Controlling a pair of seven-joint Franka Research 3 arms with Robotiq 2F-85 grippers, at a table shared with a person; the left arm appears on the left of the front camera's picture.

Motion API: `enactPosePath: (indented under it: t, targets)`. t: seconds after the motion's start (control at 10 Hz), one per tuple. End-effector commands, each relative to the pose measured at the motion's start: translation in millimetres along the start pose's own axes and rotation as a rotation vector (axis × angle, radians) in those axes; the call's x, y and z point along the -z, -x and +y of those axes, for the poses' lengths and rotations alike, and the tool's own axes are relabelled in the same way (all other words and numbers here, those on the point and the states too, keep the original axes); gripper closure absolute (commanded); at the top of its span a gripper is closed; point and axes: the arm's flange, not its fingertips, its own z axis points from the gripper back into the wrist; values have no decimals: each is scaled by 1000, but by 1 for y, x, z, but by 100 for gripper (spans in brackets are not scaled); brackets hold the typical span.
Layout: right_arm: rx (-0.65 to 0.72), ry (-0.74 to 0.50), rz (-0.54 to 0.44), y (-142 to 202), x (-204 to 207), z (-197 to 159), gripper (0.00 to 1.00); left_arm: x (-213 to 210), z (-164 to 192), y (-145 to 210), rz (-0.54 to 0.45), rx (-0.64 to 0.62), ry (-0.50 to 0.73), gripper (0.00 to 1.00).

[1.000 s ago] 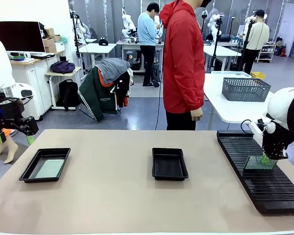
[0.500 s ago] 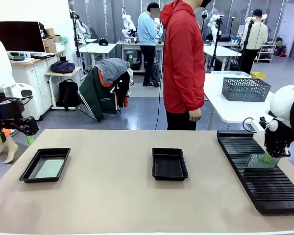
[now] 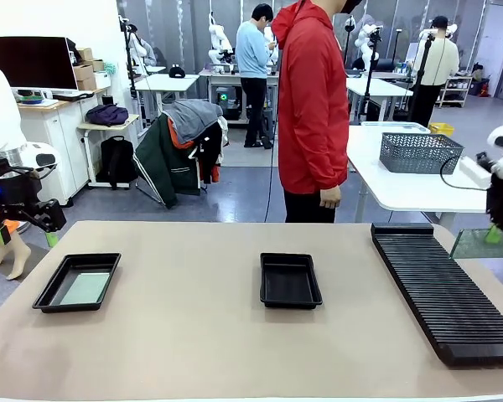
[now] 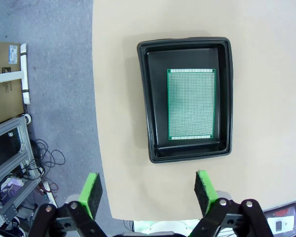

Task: Inspect and transfer BCBs to ESD trays.
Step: Pick up the Blank PCB from the PCB Rack and place it in the right ESD tray.

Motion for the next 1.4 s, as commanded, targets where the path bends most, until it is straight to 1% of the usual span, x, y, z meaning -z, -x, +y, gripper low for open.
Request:
enactPosePath:
  t: [0.0,0.5,0.6,0.9,1.0,1.3]
  targets:
    - [2,-40,7,-4,-29,4,100,2,1,0,-4,-2,-1,0]
    - [45,-70,10,-2,-114,29,100,2,1,0,-4,-2,-1,0]
    - [49,-75,-1,2,-130,32,100,2,1,0,-4,-2,-1,0]
    - [56,-56,-12,7,-144,38,100,2,1,0,-4,-2,-1,0]
    - [52,-41,-18,9,-144,41,100,2,1,0,-4,-2,-1,0]
    - [36,-48,-27,6,-145,39,100,2,1,0,-4,-2,-1,0]
